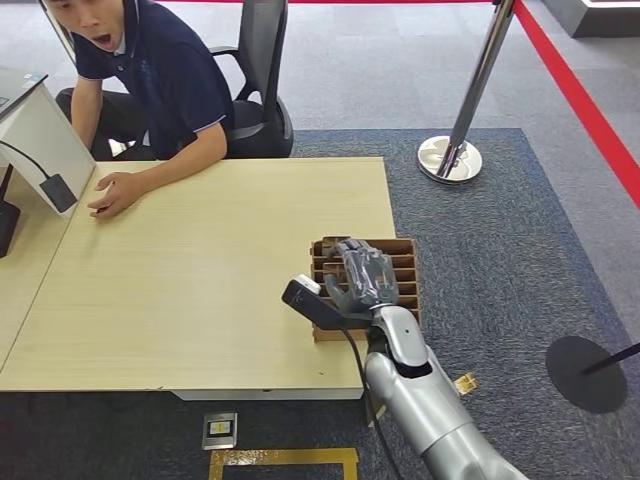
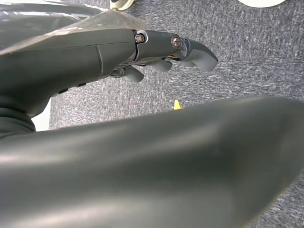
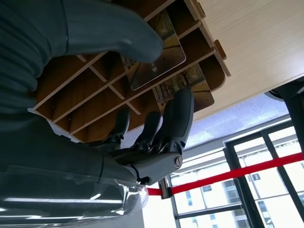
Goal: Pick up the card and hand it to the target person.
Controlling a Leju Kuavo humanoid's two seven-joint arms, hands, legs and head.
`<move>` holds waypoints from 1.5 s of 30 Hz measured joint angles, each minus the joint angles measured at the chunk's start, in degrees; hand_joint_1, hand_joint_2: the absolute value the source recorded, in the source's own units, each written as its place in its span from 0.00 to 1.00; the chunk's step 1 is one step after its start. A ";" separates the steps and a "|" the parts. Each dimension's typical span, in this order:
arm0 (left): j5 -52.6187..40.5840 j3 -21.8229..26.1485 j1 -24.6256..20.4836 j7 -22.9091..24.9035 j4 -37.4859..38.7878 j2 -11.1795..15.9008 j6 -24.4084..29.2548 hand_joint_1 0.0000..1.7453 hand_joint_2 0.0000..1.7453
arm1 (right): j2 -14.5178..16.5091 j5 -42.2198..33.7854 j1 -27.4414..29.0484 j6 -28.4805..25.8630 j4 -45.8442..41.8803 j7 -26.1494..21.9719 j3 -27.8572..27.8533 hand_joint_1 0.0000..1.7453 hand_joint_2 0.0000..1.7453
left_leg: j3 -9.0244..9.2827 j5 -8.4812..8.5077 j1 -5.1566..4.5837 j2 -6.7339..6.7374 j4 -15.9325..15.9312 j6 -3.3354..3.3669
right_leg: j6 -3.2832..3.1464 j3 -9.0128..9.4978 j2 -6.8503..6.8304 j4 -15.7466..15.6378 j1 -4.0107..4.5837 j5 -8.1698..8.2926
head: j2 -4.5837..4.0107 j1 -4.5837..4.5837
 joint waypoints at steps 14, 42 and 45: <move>-0.41 -0.02 0.00 0.07 0.00 -0.04 0.03 0.00 0.00 | 0.33 0.42 -2.77 -0.30 5.98 0.10 -0.90 0.46 1.00 | 0.00 0.00 0.00 0.00 0.00 0.00 | 0.00 0.00 0.00 0.00 0.00 0.00 | 0.00 0.00; -0.74 -0.12 0.00 0.07 0.02 -0.13 0.17 0.00 0.00 | 1.11 1.21 -4.92 -2.71 11.94 0.80 -2.55 0.47 1.00 | 0.15 0.02 0.00 0.00 0.00 -0.01 | -0.01 0.12 0.00 0.00 0.00 0.05 | 0.00 0.00; -0.80 -0.18 0.00 0.07 0.02 -0.14 0.17 0.00 0.00 | 1.11 1.56 -4.56 -2.85 11.65 0.86 -2.81 0.76 1.00 | 0.16 0.02 0.00 0.00 0.01 -0.01 | -0.01 0.13 0.00 0.00 0.00 0.05 | 0.00 0.00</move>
